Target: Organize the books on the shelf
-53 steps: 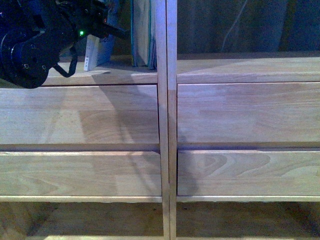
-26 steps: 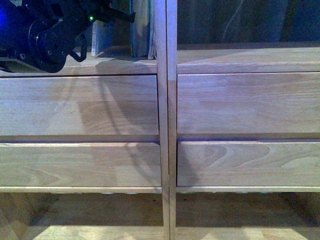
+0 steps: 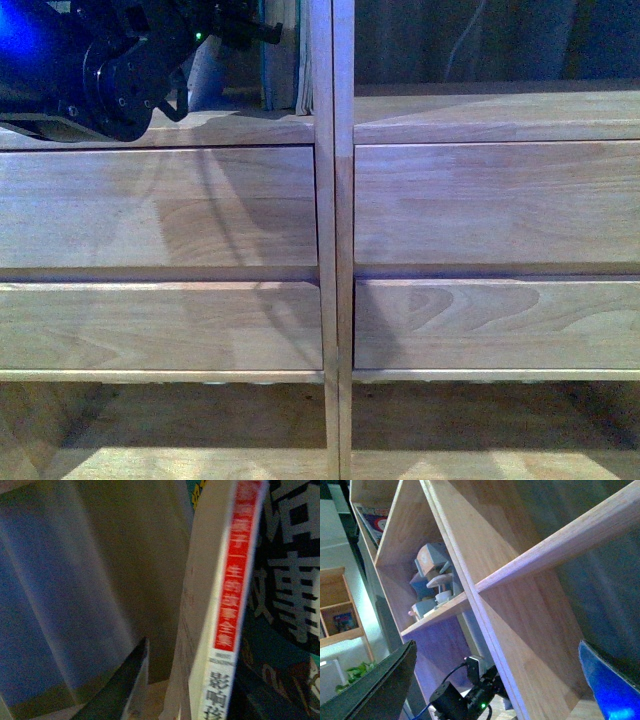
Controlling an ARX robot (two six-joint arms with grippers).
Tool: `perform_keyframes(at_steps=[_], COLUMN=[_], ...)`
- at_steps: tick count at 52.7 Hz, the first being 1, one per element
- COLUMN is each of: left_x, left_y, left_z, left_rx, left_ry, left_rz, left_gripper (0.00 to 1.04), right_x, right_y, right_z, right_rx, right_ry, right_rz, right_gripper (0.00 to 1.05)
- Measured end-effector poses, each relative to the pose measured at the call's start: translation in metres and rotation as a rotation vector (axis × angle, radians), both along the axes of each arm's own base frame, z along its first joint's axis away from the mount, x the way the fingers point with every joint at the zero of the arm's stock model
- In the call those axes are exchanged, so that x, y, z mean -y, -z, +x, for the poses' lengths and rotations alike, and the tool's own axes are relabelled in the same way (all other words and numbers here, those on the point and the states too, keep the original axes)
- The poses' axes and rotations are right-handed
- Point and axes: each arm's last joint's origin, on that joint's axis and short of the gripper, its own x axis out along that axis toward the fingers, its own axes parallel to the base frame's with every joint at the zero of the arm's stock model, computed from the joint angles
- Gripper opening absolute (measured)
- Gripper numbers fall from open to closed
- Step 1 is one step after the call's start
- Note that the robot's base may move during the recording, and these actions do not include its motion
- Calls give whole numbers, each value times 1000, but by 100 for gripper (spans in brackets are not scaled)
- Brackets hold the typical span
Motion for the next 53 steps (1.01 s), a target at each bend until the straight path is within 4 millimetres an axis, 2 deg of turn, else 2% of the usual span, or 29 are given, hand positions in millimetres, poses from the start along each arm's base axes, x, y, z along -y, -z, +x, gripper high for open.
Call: perform_keyframes(at_steps=[11,17,30,36,41,44,48,53], left_x=[3,1,-8,-19,-36,-47,-59,-76], left_y=[17,31,19,15,17,17,18,20], left_z=[-7,-23,-104,-144,-181,-202,-227,-264], left_rx=[-13,-56,-93,-136,-194,-212,-234,-262], left_ry=[-7,-10,42,64,105,101,117,142], left_rz=[2,-4,-114,-180,-260,-306,-347,-399], left_gripper=[80,99,98,98,98,98,98,98], right_x=[0,0,0,0,-7,-10,-14,-22], right_y=[0,0,0,3,33,38,45,67], right_z=[0,0,0,-5,-29,-36,-36,-31], right_rx=[0,0,0,-5,-151,-205,-275,-380], right_ry=[0,0,0,15,113,214,360,520], right_rz=[0,0,0,-2,16,-11,-72,-246], right_gripper=[98,98,98,98,98,98,98,98])
